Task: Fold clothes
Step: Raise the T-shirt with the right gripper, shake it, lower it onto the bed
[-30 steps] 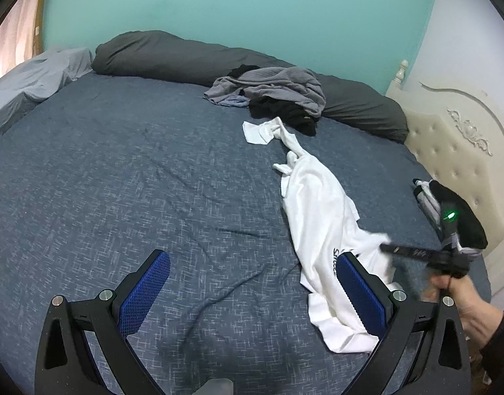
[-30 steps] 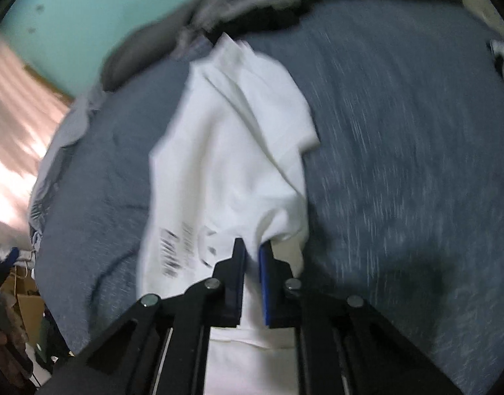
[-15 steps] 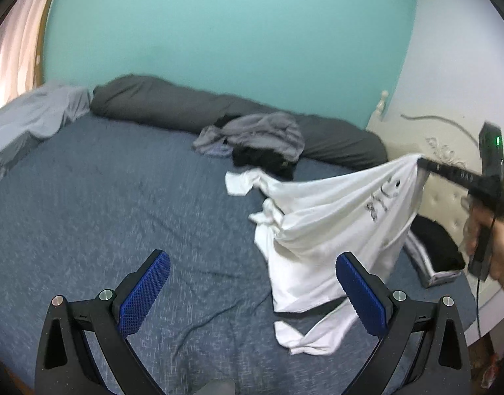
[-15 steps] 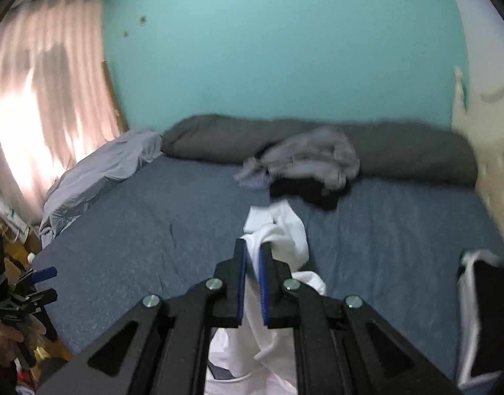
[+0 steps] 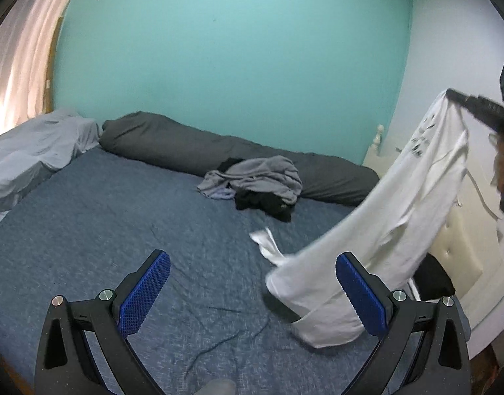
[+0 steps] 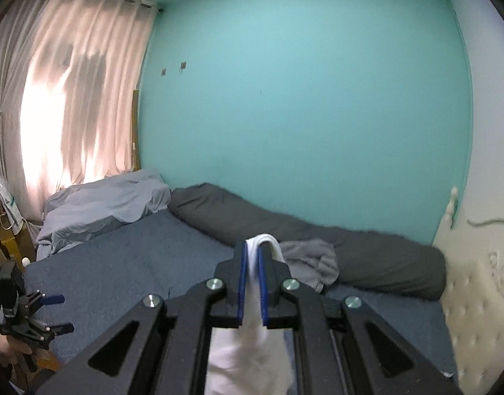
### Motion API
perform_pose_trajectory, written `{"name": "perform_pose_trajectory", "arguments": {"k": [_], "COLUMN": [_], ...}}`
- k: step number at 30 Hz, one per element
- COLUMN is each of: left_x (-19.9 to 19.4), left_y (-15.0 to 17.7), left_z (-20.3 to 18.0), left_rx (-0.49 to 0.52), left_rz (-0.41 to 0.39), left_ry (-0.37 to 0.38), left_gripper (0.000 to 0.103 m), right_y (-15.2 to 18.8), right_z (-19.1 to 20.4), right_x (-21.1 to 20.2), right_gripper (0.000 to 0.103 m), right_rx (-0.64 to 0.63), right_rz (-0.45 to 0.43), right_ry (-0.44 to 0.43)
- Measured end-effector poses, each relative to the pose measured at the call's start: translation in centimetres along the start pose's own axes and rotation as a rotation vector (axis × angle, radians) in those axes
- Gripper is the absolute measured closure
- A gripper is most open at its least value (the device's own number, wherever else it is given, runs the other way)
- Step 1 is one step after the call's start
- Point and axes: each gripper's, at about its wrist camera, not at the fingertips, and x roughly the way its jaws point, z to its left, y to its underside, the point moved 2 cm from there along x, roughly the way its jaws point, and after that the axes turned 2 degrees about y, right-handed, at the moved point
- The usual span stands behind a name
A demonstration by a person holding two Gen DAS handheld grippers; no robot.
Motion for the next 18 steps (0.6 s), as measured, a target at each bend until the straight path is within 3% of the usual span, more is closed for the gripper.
{"name": "perform_pose_trajectory", "arguments": {"k": [4,8,10,18], "left_x": [-1.0,-1.5,-1.3,1.8], "left_y": [-0.8,-1.2,-1.0,1.6], "left_z": [0.7,1.1,1.2,0.5], "left_rx": [-0.007,-0.01,-0.013,-0.014], "left_rz": [-0.007,-0.013,-0.001,0.09], "left_ry": [-0.012,-0.02,-0.018,0.026], "left_gripper": [0.0,0.0,0.0,0.0], "right_y": [-2.5,-1.1,1.3,16.1], "right_z": [0.9,1.9,2.2,4.2], "right_x": [-1.3,-0.6,0.5,6.8], "right_gripper": [0.097,0.097,0.097,0.097], "right_rx": [0.002,0.021,0.024,0.058], "right_rz": [-0.03,0.021,0.076,0.365], "right_ry": [-0.055,-0.144,-0.179,-0.318]}}
